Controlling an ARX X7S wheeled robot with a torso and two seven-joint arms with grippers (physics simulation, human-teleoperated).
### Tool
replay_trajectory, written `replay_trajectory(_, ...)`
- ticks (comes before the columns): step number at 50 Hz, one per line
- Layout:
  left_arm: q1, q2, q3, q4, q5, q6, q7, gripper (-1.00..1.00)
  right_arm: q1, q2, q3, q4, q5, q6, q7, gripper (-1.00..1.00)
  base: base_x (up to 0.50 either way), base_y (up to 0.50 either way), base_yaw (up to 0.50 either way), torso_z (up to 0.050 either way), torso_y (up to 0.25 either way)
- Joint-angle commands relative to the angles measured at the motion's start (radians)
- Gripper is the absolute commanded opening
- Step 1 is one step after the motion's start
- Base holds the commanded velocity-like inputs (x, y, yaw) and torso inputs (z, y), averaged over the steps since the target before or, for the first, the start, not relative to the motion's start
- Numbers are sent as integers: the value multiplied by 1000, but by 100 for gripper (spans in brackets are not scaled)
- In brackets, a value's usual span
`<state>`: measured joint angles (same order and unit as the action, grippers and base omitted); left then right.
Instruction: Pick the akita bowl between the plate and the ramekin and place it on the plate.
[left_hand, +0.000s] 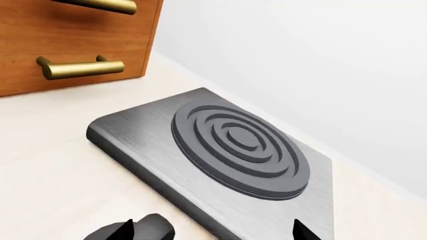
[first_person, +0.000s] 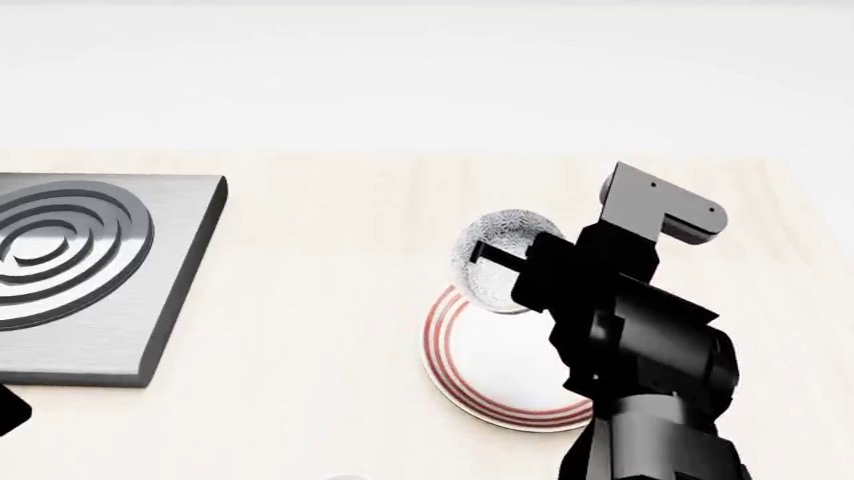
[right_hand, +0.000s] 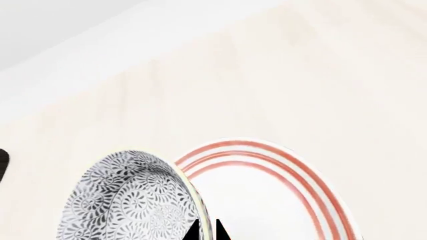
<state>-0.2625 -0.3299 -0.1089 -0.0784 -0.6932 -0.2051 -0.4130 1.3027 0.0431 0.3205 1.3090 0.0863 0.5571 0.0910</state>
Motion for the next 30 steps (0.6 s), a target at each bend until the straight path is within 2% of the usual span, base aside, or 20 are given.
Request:
replay_trajectory(1, 0, -1, 2, -2, -1, 4, 0, 100, -4, -4, 69, 0, -58, -16, -30, -100, 0, 0, 0, 0, 0)
replay_trajectory(9, -1, -1, 3, -3, -2, 4, -1, 100, 1, -4, 75, 0, -73, -10, -17, -100, 0, 0, 0, 0, 1)
replay_trajectory(20, 1, -3, 5, -1, -3, 6, -3, 100, 3, -1, 181, 0, -45, 15, 95, -100, 0, 0, 0, 0, 0)
replay_trajectory(30, 1, -4, 6, -1, -5, 6, -4, 100, 4, -4, 198, 0, -77, 47, 125, -100, 0, 0, 0, 0, 0)
